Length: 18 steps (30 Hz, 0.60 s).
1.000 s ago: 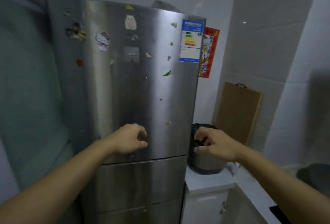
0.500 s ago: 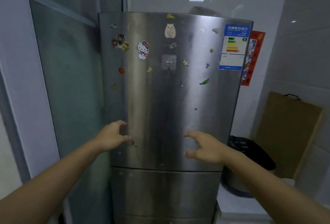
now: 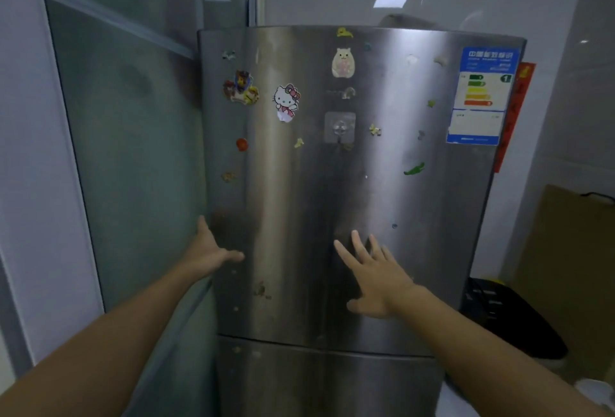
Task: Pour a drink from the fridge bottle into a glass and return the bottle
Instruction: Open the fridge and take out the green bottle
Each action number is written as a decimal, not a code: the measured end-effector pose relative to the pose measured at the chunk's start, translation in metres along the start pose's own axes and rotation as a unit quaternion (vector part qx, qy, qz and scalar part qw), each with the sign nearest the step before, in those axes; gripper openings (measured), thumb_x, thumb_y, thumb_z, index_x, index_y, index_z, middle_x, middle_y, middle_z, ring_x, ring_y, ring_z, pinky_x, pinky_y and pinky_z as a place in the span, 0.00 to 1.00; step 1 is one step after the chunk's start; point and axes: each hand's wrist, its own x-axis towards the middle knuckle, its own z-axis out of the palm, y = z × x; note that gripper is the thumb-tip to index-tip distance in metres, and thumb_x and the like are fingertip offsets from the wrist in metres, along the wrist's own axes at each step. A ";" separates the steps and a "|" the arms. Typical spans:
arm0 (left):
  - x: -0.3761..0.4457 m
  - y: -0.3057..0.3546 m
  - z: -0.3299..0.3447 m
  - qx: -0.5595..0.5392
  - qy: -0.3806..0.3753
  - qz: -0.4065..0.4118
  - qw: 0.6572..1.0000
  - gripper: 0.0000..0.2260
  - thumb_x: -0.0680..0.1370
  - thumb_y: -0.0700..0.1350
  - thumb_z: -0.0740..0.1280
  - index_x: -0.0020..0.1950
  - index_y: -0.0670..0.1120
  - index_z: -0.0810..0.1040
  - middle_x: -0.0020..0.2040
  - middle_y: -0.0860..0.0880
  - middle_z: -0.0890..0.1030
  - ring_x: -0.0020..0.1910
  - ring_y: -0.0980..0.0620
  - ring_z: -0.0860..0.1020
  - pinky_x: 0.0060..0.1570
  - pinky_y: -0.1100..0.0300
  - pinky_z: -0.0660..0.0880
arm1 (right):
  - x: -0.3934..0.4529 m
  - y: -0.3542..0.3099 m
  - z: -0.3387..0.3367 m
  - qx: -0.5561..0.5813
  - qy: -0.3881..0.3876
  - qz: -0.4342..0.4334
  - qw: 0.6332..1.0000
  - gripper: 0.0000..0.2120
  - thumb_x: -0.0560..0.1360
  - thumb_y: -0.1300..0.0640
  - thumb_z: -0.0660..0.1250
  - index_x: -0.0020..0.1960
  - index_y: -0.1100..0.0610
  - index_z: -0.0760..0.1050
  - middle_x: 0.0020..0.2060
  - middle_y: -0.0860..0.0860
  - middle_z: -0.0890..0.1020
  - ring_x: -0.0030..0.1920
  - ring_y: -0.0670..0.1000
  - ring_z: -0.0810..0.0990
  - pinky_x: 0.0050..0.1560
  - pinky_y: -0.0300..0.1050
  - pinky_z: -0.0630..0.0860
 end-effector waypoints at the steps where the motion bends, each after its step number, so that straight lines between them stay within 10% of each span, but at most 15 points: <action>1: 0.004 0.002 -0.001 -0.006 -0.002 0.012 1.000 0.58 0.64 0.43 0.82 0.78 0.39 0.42 0.79 0.39 0.56 0.76 0.43 0.59 0.74 0.49 0.58 | 0.002 -0.001 0.002 -0.012 0.000 -0.001 1.000 0.51 0.74 0.41 0.68 0.79 0.45 0.31 0.78 0.57 0.32 0.77 0.66 0.34 0.77 0.60 0.41; 5: 0.020 0.008 -0.001 -0.043 0.009 0.018 0.999 0.65 0.50 0.53 0.84 0.77 0.40 0.50 0.76 0.41 0.63 0.73 0.43 0.64 0.73 0.45 0.61 | 0.006 0.000 0.001 -0.021 0.003 0.006 1.000 0.51 0.73 0.39 0.67 0.79 0.45 0.32 0.79 0.57 0.34 0.78 0.66 0.37 0.78 0.60 0.43; 18: 0.034 -0.007 0.018 -0.002 0.031 -0.040 0.999 0.47 0.62 0.48 0.83 0.68 0.37 0.56 0.72 0.38 0.66 0.69 0.40 0.68 0.68 0.48 0.70 | 0.007 -0.012 -0.007 -0.019 -0.033 0.038 0.999 0.46 0.75 0.43 0.66 0.80 0.45 0.38 0.79 0.57 0.35 0.78 0.68 0.40 0.77 0.61 0.49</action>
